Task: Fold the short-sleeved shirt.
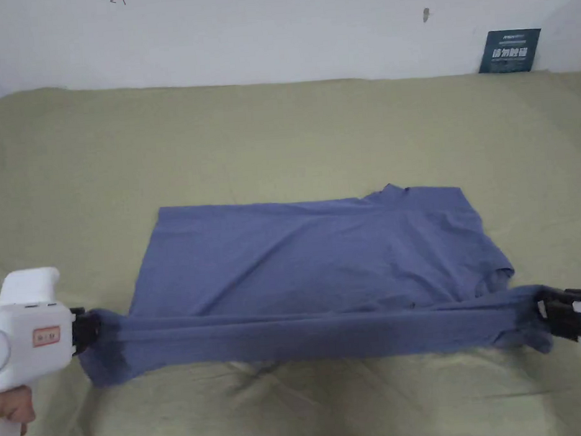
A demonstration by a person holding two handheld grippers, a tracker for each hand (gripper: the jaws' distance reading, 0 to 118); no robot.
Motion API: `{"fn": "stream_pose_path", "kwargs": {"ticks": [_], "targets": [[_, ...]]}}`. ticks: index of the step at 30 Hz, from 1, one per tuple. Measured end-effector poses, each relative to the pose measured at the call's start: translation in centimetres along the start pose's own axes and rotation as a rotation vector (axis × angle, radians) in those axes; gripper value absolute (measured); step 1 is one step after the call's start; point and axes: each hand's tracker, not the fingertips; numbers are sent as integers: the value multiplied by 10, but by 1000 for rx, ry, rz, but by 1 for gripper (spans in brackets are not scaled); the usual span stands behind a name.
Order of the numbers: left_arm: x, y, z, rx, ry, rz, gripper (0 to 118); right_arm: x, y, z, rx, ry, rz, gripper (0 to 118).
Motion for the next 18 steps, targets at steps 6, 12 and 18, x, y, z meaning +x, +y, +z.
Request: {"fn": "stream_pose_path", "kwargs": {"ticks": [6, 12, 18], "targets": [[10, 59, -69, -47, 28, -5, 3, 11, 56, -81, -66, -10, -12, 4], [16, 78, -131, -117, 44, -6, 3, 19, 69, -152, -171, -46, -19, 5], [16, 69, -141, -97, 23, -16, 114, 33, 64, -164, -193, -50, -102, 104]]}}
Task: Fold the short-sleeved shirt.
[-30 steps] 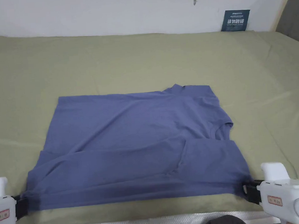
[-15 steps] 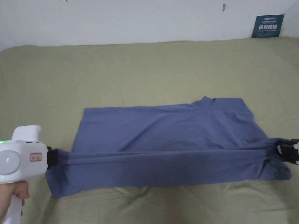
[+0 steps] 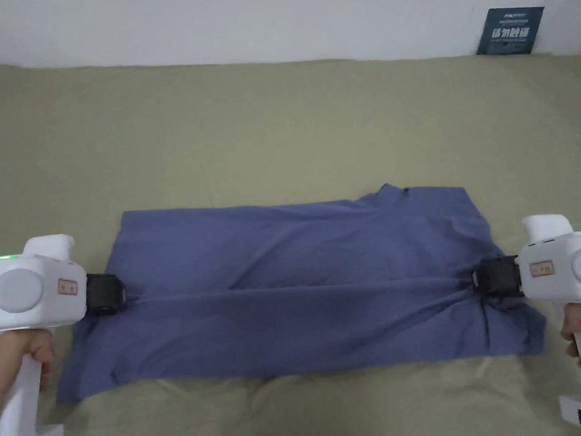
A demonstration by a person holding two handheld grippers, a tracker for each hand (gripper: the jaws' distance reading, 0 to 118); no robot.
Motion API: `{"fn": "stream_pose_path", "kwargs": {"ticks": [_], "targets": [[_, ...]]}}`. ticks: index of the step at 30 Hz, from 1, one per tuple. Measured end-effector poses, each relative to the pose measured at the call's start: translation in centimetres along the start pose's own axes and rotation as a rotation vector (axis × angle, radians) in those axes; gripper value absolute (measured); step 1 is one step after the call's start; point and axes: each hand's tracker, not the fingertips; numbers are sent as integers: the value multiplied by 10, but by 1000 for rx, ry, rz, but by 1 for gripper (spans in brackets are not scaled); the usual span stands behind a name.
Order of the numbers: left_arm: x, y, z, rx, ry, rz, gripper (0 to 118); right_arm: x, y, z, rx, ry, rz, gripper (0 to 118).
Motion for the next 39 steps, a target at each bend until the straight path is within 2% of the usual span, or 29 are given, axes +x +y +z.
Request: {"fn": "stream_pose_path", "kwargs": {"ticks": [1, 2, 3, 4, 5, 6, 7, 8, 12, 13, 15, 16, 17, 21, 22, 24, 25, 26, 27, 30, 31, 32, 33, 34, 35, 36, 39], "targets": [[-1, -3, 5, -1, 21, 1, 112, -5, -9, 18, 12, 7, -17, 104], [-3, -5, 14, 20, 38, 11, 105, 0, -13, 36, 130, 33, -76, 103], [-6, -9, 25, 42, 23, 17, 90, 4, -20, 46, 96, 33, -75, 99], [-11, -17, 36, 49, 25, 25, 49, 9, -26, 54, 76, 46, -81, 79], [-13, -22, 44, 62, 41, 42, 49, 7, -31, 52, 76, 54, -91, 79], [-15, -29, 54, 75, 52, 56, 36, 9, -40, 60, 93, 60, -89, 69], [-20, -36, 62, 82, 47, 57, 7, 10, -49, 69, 101, 56, -83, 45], [-24, -43, 67, 82, 49, 60, 0, 11, -57, 77, 115, 47, -84, 0], [-29, -67, 72, 16, -4, 84, 0, 11, -94, 82, 128, 24, -54, 0], [-27, -71, 72, 16, -4, 87, 21, 16, -95, 79, 121, -44, -133, 0], [-24, -73, 68, 3, -25, 80, 105, 17, -107, 77, 108, -52, -111, 0], [-22, -73, 63, -12, -28, 76, 118, 19, -110, 75, 102, -54, -109, 0], [-20, -73, 55, -41, -35, 71, 114, 15, -100, 74, 73, -45, -88, 0], [-14, -67, 37, -53, 8, 57, 109, 11, -99, 74, 82, -52, -89, 0], [-14, -65, 33, -56, 25, 57, 88, 10, -98, 72, 81, -51, -89, 0], [-3, -70, 25, -74, 17, 67, 7, 6, -95, 69, 77, -45, -86, 3], [-3, -71, 27, -74, 5, 77, 7, 8, -93, 66, 75, -31, -83, 31], [-2, -71, 28, -68, -11, 80, 7, 7, -92, 65, 78, -25, -83, 75], [1, -73, 28, -53, -62, 94, 7, 5, -91, 64, 81, -20, -89, 113], [13, -71, 29, -70, -6, 19, 7, 4, -84, 48, 12, 19, -110, 108], [11, -70, 29, -76, -16, 36, 7, 5, -85, 48, 120, -50, -83, 108], [7, -69, 28, -79, -20, 46, 7, 0, -87, 40, 65, -11, -100, 100], [5, -68, 29, -78, -24, 56, 7, -1, -78, 34, 46, -24, -97, 76], [4, -67, 29, -77, -27, 58, 7, -2, -78, 27, 22, -30, -101, 18], [4, -67, 29, -77, -29, 58, 7, -4, -78, 21, -3, -32, -105, 18], [5, -68, 30, -73, -25, 55, 7, -6, -80, 17, -24, -25, -93, 10], [8, -69, 36, -65, -18, 51, 7, -25, -78, 37, 8, -19, -74, 11]]}}
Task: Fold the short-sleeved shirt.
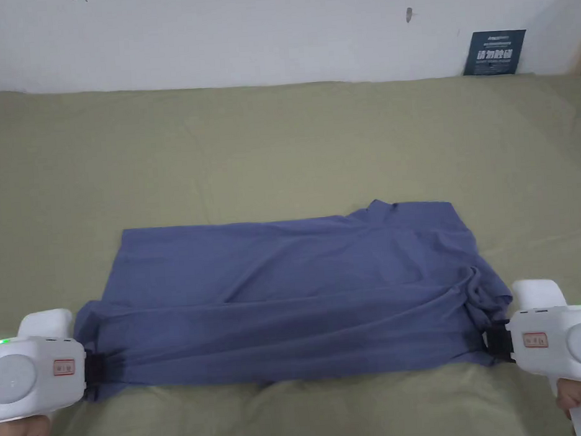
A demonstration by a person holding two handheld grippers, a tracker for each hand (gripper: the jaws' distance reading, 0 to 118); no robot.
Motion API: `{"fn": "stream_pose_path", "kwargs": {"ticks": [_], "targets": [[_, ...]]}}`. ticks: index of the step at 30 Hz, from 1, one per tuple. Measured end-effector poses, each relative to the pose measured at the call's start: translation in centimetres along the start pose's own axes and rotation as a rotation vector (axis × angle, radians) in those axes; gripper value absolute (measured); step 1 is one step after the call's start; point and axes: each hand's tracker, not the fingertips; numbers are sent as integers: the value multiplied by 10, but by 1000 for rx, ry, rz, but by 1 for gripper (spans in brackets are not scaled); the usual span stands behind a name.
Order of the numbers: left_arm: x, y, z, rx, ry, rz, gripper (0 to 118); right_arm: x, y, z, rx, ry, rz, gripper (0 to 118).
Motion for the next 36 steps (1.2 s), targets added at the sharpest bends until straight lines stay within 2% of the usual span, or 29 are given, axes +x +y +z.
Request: {"fn": "stream_pose_path", "kwargs": {"ticks": [2, 5, 6, 7, 13, 18, 19, 20, 21, 22, 24, 25, 26, 27, 28, 29, 30, 31, 32, 33, 34, 36], "targets": [[-1, 1, 6, 9, 10, -15, 7, 2, -1, 8, -1, 28, 40, 11], [1, 1, 22, 13, 30, -60, 7, 4, -7, 33, 13, 40, 28, 11], [0, -1, 29, 19, 30, -65, 7, 19, -1, 32, -3, 120, 74, 11], [-2, -4, 37, 33, 23, -65, 7, 22, -5, 39, 3, 126, 74, 11], [-19, -65, 82, 32, 8, -50, 7, 24, -78, 103, 32, 113, 75, 11], [-27, -113, 90, -12, 8, -72, 7, 38, -120, 106, -29, 110, 25, 11], [-29, -116, 87, -16, 5, -63, 11, 39, -123, 103, -34, 113, 27, 24], [-32, -118, 85, -13, -2, -42, 33, 40, -126, 101, -36, 113, 27, 52], [-32, -116, 82, -19, -16, -26, 74, 40, -126, 99, -38, 107, 17, 92], [-33, -114, 81, -20, -30, -22, 118, 36, -122, 91, -49, 115, 26, 118], [-36, -108, 88, 0, -34, -44, 118, 38, -113, 94, -57, 81, 24, 105], [-33, -103, 92, 26, -9, -59, 118, 41, -108, 98, -34, 87, 24, 104], [-33, -95, 98, 69, 7, -63, 118, 43, -100, 112, 130, 103, -2, 104], [-32, -82, 103, 106, 13, -65, 118, 44, -91, 112, 88, 68, 25, 103], [-31, -70, 104, 106, 8, -59, 117, 44, -78, 108, 82, 58, 20, 101], [-26, -54, 103, 109, -2, -61, 110, 44, -65, 103, 105, 65, 19, 92], [-20, -39, 99, 129, 2, -63, 88, 34, -44, 119, 138, 69, 16, 72], [-15, -26, 93, 138, 12, -69, 31, 32, -33, 117, 156, 68, 10, 24], [-9, -9, 85, 148, 9, -75, 0, 30, -19, 109, 164, 72, 6, 0], [-1, 6, 72, 158, 16, -71, 0, 28, -6, 100, 158, 71, 5, 0], [4, 19, 58, 156, 29, -66, 0, 32, -1, 80, 163, 23, -55, 0], [12, 43, 31, 154, 37, -54, 0, 32, 22, 63, 153, 21, -42, 0]]}}
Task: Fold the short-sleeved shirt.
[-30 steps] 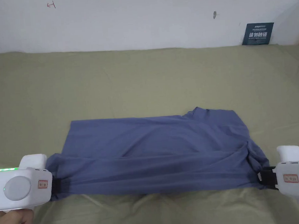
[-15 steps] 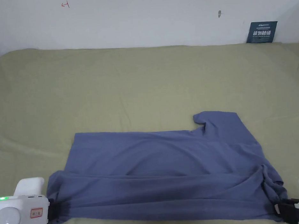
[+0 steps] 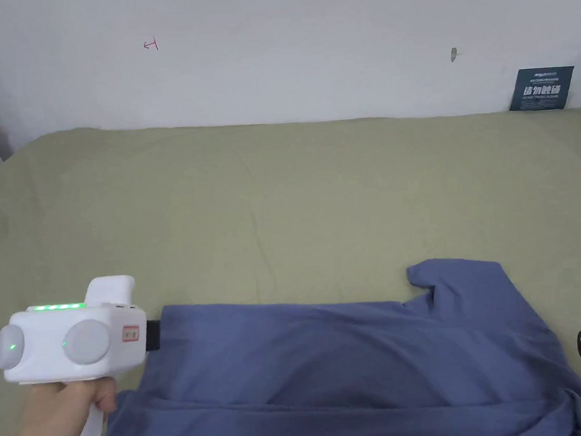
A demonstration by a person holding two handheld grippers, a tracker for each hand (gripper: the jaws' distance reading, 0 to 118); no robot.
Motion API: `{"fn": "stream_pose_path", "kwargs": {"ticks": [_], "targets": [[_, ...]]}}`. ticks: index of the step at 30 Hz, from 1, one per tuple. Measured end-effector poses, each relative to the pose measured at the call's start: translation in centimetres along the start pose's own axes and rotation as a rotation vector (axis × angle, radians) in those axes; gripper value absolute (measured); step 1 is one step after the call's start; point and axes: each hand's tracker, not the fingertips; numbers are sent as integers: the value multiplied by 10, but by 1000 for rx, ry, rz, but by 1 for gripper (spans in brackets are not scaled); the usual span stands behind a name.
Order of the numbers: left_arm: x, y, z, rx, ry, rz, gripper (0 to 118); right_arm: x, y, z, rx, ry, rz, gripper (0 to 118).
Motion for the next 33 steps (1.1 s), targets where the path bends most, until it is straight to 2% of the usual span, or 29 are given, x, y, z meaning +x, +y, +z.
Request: {"fn": "stream_pose_path", "kwargs": {"ticks": [1, 2, 3, 4, 5, 6, 7, 10, 11, 12, 13, 15, 16, 17, 18, 19, 20, 22, 23, 25, 26, 28, 29, 30, 33], "targets": [[2, 7, -13, -20, 0, 2, 3, -1, 6, -9, -6, 6, 7, 0], [4, 15, -28, -33, 7, 10, 15, -12, 4, -7, 20, -33, 8, 0], [5, 21, -42, -35, 10, 16, 46, -15, 8, -14, 13, -45, 31, 0], [6, 26, -54, -46, 7, 16, 101, -18, 12, -22, 6, -50, 45, 0], [7, 32, -63, -62, 1, 16, 118, -20, 15, -29, -1, -51, 48, 0], [9, 34, -77, -93, 13, 16, 117, -2, 23, -60, -62, -6, 25, 0], [12, 34, -90, -129, 30, 2, 114, 0, 28, -70, -73, -2, 29, 0], [23, 39, -111, -131, 121, -46, 113, 0, 30, -86, -70, -33, 66, 0], [26, 39, -117, -142, 111, -46, 108, 2, 32, -92, -80, -35, 70, 0], [21, 37, -119, -148, 105, -39, 94, 4, 34, -97, -91, -41, 73, 0], [14, 35, -118, -154, 108, -39, 68, 6, 36, -100, -95, -45, 73, 0], [12, 32, -111, -134, 99, -19, 38, 6, 38, -111, -111, -33, 88, 1], [11, 32, -108, -149, 46, -3, 5, 6, 40, -115, -117, -36, 88, 12], [8, 33, -117, -139, 45, 12, 4, 6, 43, -119, -122, -37, 90, 46], [10, 34, -114, -135, 54, -4, 4, 0, 42, -116, -123, -37, 95, 96], [10, 34, -113, -130, 33, -14, 4, 0, 44, -120, -130, -33, 96, 116], [12, 33, -112, -131, 12, -6, 4, 0, 46, -125, -128, -41, 80, 116], [17, 34, -112, -132, 37, -35, 4, -3, 48, -141, -189, -42, 56, 108], [17, 34, -114, -134, 40, -36, 4, -4, 42, -146, -202, -30, 67, 104], [16, 34, -113, -134, 38, -33, 5, -7, 41, -165, -230, -87, 104, 106], [16, 34, -113, -135, 37, -34, 5, -11, 43, -166, -260, -101, 116, 102], [16, 32, -112, -130, 36, -37, 5, -9, 37, -173, -262, -100, 112, 66], [16, 32, -107, -126, 36, -36, 5, -10, 35, -171, -256, -101, 113, 40], [16, 31, -104, -123, 31, -30, 5, -7, 37, -161, -210, -90, 116, 0], [11, 31, -85, -87, 4, -29, 4, -7, 47, -133, -104, -5, 117, 0]]}}
